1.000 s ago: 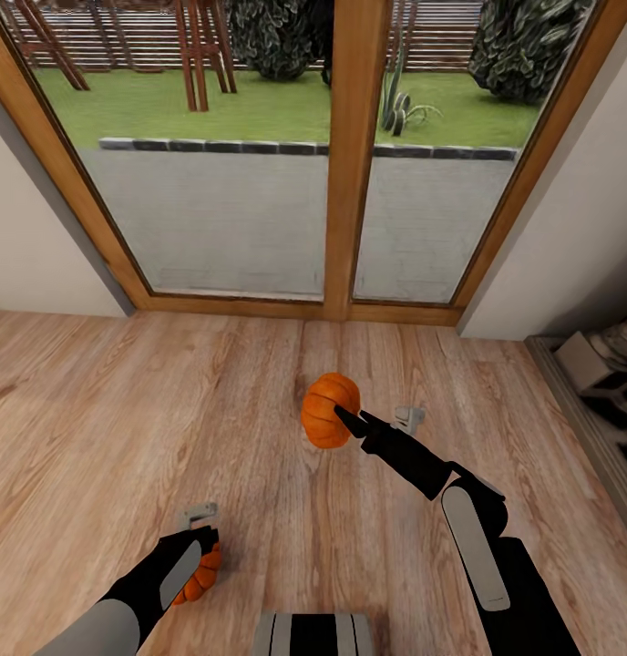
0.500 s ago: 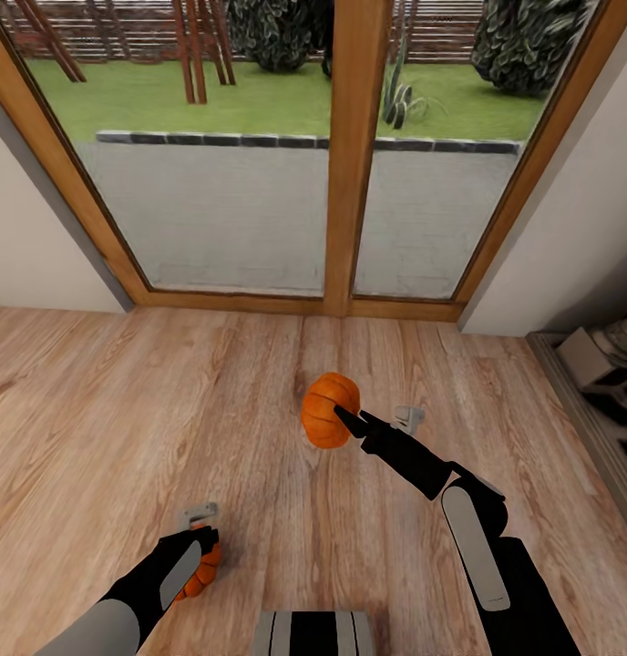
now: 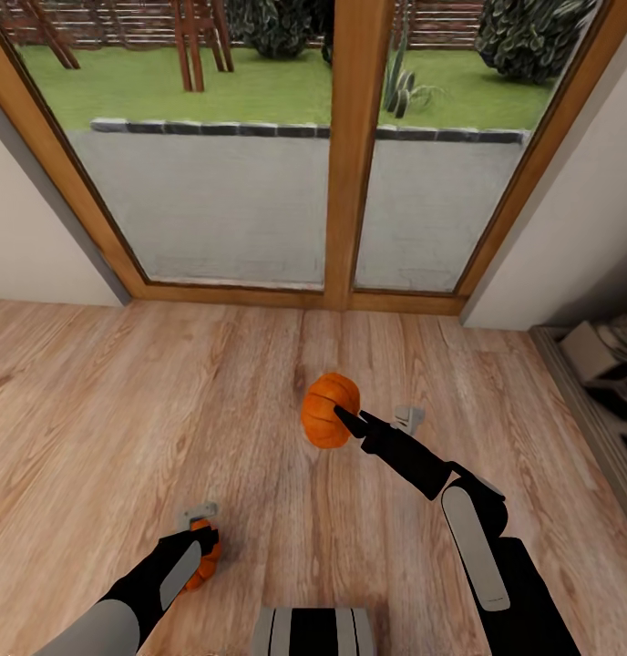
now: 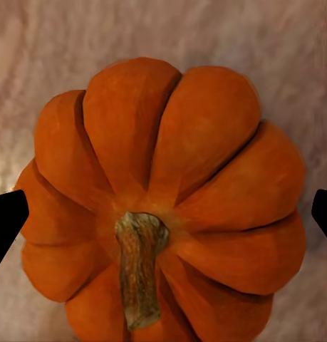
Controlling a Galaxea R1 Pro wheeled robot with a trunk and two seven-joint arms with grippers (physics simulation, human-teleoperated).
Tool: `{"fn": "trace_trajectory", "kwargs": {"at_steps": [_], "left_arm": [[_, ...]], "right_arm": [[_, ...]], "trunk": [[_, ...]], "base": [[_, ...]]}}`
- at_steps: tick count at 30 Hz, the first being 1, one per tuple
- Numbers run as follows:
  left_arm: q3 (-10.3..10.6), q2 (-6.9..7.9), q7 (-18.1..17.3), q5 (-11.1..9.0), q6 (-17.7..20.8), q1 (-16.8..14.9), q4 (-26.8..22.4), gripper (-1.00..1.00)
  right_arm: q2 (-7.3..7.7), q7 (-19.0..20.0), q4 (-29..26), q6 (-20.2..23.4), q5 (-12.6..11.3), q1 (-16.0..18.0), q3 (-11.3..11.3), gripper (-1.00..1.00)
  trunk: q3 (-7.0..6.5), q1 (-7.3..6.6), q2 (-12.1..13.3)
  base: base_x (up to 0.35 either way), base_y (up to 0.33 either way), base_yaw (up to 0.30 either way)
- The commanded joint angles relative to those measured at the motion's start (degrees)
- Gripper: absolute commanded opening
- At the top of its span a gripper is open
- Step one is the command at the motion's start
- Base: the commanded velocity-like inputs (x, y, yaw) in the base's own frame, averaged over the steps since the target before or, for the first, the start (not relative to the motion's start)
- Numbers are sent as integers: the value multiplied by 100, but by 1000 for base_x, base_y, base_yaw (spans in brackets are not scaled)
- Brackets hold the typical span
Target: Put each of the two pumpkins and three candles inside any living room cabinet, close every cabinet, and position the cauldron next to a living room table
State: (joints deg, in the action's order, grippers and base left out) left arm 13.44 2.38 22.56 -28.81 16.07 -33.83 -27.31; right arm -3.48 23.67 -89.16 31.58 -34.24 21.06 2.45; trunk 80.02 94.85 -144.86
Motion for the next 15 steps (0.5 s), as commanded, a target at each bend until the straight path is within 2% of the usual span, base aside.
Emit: {"fn": "trace_trajectory", "kwargs": {"at_steps": [1, 3, 15], "left_arm": [[50, 8, 47, -45, 24, -1, -13, 100], [50, 8, 50, -45, 20, -1, -12, 100], [53, 8, 49, -44, 25, -1, -11, 100]], "right_arm": [[-3, -3, -5, 41, -48, 3, -8, -100], [-3, -3, -5, 41, -48, 3, -8, -100], [-3, -3, 2, 41, -48, 3, -8, -100]], "trunk": [[27, 1, -3], [71, 6, -6], [71, 6, -6]], "base": [[0, 0, 0], [0, 0, 0], [0, 0, 0]]}}
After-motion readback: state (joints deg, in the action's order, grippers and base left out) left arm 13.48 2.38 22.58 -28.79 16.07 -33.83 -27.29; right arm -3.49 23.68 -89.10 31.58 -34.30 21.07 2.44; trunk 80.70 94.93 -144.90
